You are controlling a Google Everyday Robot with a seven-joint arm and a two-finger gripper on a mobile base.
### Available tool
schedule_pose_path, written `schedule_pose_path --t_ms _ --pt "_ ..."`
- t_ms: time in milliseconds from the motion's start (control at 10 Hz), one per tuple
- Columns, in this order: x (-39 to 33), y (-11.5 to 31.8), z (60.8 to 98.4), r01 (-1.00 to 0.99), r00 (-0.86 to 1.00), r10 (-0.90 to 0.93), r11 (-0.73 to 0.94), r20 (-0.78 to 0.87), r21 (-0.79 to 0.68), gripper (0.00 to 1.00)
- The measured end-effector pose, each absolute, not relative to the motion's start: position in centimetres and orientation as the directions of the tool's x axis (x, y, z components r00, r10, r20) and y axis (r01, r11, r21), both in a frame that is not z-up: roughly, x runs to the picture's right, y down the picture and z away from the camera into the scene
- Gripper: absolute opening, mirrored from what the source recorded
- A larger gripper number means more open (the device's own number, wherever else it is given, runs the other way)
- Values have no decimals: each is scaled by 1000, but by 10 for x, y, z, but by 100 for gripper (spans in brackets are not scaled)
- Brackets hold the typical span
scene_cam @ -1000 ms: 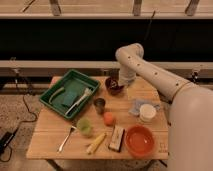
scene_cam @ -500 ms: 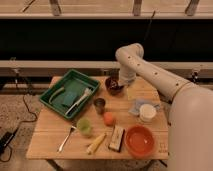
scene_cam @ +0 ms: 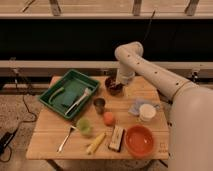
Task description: Place sponge in plastic cup
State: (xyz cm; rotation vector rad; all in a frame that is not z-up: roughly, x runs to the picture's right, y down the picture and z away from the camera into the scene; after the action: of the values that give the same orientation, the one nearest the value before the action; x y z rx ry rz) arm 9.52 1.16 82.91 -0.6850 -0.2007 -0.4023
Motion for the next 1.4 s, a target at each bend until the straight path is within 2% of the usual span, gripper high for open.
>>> schedule_pose_path --t_ms 900,1400 --pt "-121 -21 815 700 704 -501 611 504 -369 73" --pt "-201 -6 837 806 568 -563 527 600 -270 73"
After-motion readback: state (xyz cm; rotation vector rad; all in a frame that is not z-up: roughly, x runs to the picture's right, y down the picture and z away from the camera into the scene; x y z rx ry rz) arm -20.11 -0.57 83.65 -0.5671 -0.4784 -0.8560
